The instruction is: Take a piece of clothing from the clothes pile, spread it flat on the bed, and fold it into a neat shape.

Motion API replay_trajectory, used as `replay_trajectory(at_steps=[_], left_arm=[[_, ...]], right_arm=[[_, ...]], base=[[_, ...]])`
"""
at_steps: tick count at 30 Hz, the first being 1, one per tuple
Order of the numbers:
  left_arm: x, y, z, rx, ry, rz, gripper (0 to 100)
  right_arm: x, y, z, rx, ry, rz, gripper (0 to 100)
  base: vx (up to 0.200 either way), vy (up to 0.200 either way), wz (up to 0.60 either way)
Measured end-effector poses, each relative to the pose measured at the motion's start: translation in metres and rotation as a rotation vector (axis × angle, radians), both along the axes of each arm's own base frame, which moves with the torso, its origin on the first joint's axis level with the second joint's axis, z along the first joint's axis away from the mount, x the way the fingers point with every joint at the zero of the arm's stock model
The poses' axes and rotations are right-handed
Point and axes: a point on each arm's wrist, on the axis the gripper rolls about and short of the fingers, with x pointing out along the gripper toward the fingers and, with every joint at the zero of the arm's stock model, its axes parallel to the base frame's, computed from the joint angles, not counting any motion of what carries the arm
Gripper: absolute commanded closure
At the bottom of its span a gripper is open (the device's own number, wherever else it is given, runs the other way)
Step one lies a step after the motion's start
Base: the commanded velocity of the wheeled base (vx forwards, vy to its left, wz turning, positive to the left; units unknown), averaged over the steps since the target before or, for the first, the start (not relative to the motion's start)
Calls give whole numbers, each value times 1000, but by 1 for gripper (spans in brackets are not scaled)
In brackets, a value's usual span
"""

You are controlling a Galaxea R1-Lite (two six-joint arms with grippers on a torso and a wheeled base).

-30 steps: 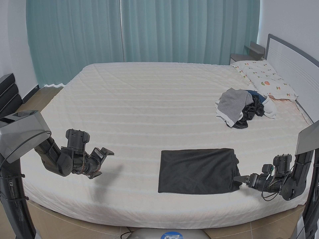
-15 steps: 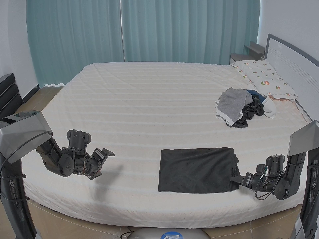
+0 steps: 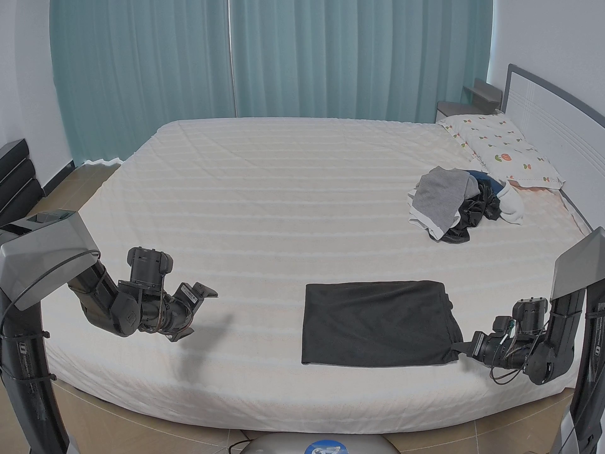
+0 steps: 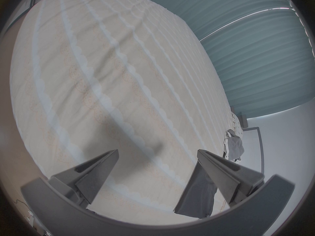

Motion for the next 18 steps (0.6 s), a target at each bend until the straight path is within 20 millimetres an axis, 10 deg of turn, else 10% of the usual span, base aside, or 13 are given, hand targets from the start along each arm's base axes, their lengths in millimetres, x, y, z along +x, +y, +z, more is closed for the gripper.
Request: replay_trajectory(at_steps=[15,16,18], left_arm=[[0,0,0,0,1,-1,0],[0,0,0,0,1,-1,0],[0,0,0,0,1,-1,0]], right_arm=[[-8,-10,-8,-55,9,10,100],[-8,-10,-9,-59,10,13,0],[-9,-10,-10,-63,12,18,0]], base=[[0,0,0],[0,0,0],[0,0,0]])
